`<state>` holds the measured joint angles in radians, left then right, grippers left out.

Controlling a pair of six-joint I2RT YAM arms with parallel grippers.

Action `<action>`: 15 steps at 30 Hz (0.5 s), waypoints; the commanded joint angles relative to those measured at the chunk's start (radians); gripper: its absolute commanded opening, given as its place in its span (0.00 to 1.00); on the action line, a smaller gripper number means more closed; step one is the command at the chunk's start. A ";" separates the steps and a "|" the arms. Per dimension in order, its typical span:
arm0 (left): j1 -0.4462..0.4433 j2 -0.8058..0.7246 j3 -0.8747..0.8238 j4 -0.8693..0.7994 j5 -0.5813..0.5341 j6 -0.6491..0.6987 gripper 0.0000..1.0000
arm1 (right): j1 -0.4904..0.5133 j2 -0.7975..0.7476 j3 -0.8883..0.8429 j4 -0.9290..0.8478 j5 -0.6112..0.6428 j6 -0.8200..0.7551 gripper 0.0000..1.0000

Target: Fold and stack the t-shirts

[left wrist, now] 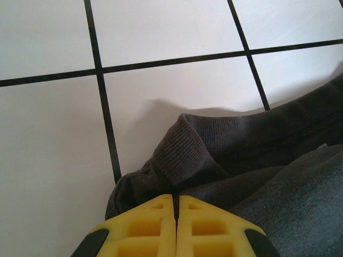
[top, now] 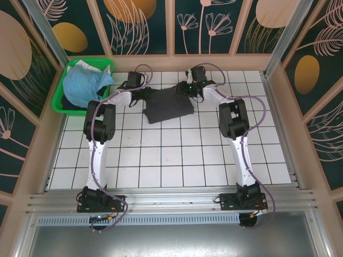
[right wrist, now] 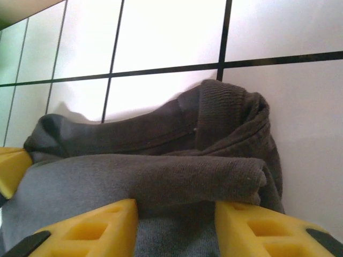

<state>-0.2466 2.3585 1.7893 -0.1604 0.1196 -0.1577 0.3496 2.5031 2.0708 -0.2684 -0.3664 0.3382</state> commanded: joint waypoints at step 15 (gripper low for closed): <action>0.010 -0.194 -0.091 0.021 -0.005 -0.005 0.48 | 0.023 -0.069 0.101 -0.038 0.263 -0.061 0.69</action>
<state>-0.2462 2.2704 1.7195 -0.1547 0.0925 -0.1558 0.3431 2.5637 2.2227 -0.2985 -0.2142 0.3210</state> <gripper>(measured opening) 0.469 0.695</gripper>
